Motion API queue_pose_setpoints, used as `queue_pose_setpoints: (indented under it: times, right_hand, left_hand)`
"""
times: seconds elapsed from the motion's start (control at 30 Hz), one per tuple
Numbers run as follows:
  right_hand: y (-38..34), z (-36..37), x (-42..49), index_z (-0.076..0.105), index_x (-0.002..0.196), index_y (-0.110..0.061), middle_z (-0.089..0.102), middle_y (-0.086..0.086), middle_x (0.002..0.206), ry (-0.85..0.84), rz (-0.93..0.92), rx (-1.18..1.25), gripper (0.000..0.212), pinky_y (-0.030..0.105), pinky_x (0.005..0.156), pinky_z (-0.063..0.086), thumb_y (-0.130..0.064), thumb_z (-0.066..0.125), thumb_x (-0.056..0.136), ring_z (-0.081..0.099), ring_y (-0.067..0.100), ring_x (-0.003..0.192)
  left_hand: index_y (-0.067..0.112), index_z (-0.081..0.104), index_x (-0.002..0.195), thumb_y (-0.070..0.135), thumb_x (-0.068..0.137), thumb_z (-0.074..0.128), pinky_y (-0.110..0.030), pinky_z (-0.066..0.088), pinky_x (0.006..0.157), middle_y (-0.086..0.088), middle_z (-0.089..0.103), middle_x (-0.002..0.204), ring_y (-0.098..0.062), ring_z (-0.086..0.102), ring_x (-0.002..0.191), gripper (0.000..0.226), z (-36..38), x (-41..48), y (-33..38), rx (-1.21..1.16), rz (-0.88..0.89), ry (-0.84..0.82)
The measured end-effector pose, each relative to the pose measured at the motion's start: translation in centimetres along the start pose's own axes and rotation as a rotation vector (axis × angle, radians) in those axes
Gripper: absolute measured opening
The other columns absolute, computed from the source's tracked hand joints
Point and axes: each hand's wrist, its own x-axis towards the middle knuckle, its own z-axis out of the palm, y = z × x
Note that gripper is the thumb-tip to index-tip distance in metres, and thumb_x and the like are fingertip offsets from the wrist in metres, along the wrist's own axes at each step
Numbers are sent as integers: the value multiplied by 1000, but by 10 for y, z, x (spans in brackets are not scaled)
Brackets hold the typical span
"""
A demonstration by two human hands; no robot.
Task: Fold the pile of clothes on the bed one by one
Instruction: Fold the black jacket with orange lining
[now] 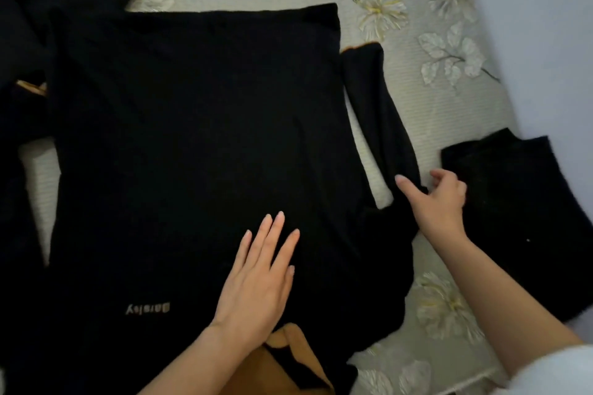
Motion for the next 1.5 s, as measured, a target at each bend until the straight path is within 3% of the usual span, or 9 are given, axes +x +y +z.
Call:
queue_pose_setpoints:
  times: [0.23, 0.43, 0.63, 0.8, 0.97, 1.07, 1.23, 1.33, 1.5]
  right_hand:
    - [-13, -19, 6, 58, 73, -10, 59, 12, 78, -169, 124, 374, 17, 35, 65, 49, -19, 71, 78, 60, 26, 78]
    - [5, -97, 2, 58, 82, -8, 61, 6, 64, -203, 397, 1113, 6, 24, 55, 54, -9, 52, 82, 62, 18, 52]
    - [7, -133, -12, 60, 101, -8, 66, 8, 97, -44, 437, 1282, 16, 33, 76, 58, -9, 55, 85, 67, 22, 84]
    - [-57, -100, -48, 49, 64, -18, 49, -3, 63, 321, -157, 1008, 28, 19, 59, 42, -1, 66, 78, 47, 3, 57]
    - [-98, -35, -103, 70, 106, -24, 67, -14, 107, -559, -779, 247, 23, 22, 92, 46, -19, 69, 84, 58, 0, 105]
    - [-72, -15, -104, 67, 112, -30, 66, -15, 114, -730, -734, 43, 26, 26, 96, 46, -19, 61, 89, 57, -1, 110]
    - [-12, -16, -83, 65, 87, -30, 66, -15, 82, -361, -468, 60, 22, 16, 76, 48, -9, 57, 87, 63, 3, 82]
    - [12, -13, -74, 63, 94, -27, 63, -12, 77, -329, -433, -30, 16, 18, 64, 44, -14, 60, 85, 59, 2, 69]
    - [32, 12, -77, 54, 112, -22, 45, -8, 96, -445, -499, -219, 36, 23, 78, 36, -31, 71, 82, 46, 10, 89]
  left_hand:
    - [26, -12, 148, 55, 95, 12, -37, -16, 113, -7, -26, 155, -20, -31, 140, 65, 29, -4, 52, -19, -67, 10]
    - [21, -33, 141, 64, 92, 20, -46, -19, 109, -15, -45, 145, -29, -42, 133, 85, 44, 1, 77, 60, -198, -69]
    - [39, -36, 136, 18, 90, 45, -47, -20, 108, -4, -42, 148, -23, -44, 131, 95, 45, 6, 112, -16, 31, -102]
    - [35, -30, 141, 9, 86, 47, -47, -23, 106, -5, -46, 144, -25, -45, 130, 98, 46, 7, 128, -9, 4, -173]
    - [32, -9, 150, 11, 89, 45, -44, -23, 107, -8, -25, 156, -26, -31, 140, 84, 41, 2, 120, 40, 97, -204]
    - [30, -1, 151, 14, 92, 46, -43, -23, 108, -10, -17, 158, -25, -25, 143, 77, 42, -6, 119, 39, 130, -228]
    - [25, 28, 149, 9, 86, 46, -35, -6, 119, 0, 9, 159, -16, 1, 147, 67, 37, -23, 101, -220, 192, -89]
    - [15, 68, 109, 1, 76, 46, -34, 44, 99, -1, 62, 117, -20, 57, 112, 42, 19, -25, 75, -467, -41, 304]
    - [19, 62, 113, 6, 88, 52, -26, 47, 86, 5, 53, 109, -6, 53, 94, 30, -29, 22, 22, -586, -474, 567]
